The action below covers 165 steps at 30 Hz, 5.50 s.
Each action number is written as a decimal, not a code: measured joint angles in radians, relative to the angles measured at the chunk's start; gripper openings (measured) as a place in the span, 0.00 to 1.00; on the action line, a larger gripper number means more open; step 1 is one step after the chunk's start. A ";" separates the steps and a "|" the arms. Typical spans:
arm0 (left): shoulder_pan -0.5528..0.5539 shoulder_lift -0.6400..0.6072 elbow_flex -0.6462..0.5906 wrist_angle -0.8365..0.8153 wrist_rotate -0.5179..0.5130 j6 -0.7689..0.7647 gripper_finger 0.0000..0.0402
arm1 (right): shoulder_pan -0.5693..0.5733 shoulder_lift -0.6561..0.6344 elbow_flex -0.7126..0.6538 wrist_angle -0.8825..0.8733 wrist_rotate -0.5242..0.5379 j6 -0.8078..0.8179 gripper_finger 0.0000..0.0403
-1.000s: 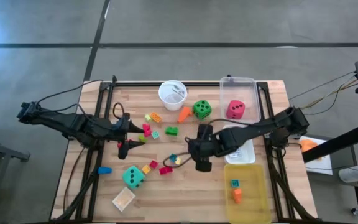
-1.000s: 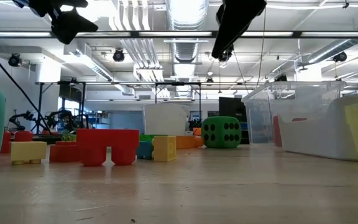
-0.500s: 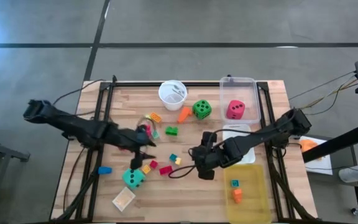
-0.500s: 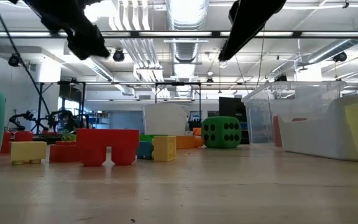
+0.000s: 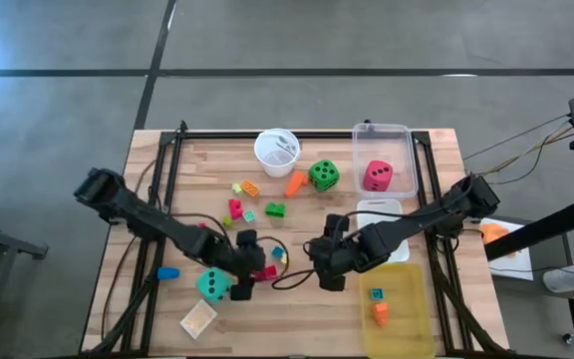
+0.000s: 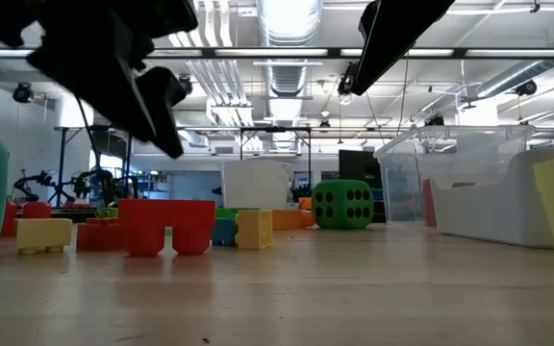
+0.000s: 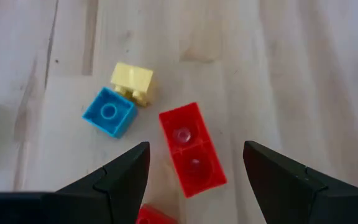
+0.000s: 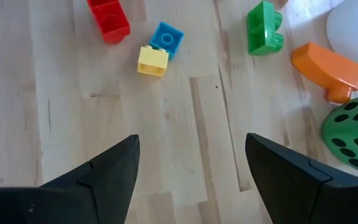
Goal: Pick & Place Toys
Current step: Put the red game piece into the yellow bin
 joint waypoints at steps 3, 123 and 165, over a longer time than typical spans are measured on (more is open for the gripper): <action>-0.016 0.060 0.025 -0.006 -0.024 -0.030 0.65 | 0.017 0.000 0.000 0.001 0.016 0.012 0.71; 0.014 -0.151 0.076 0.415 0.359 -0.101 0.33 | 0.184 0.062 -0.006 0.900 0.220 -0.811 0.50; 0.011 -0.377 0.076 -0.416 -0.036 -0.341 0.89 | 0.351 -0.025 0.144 -0.149 0.085 0.315 0.48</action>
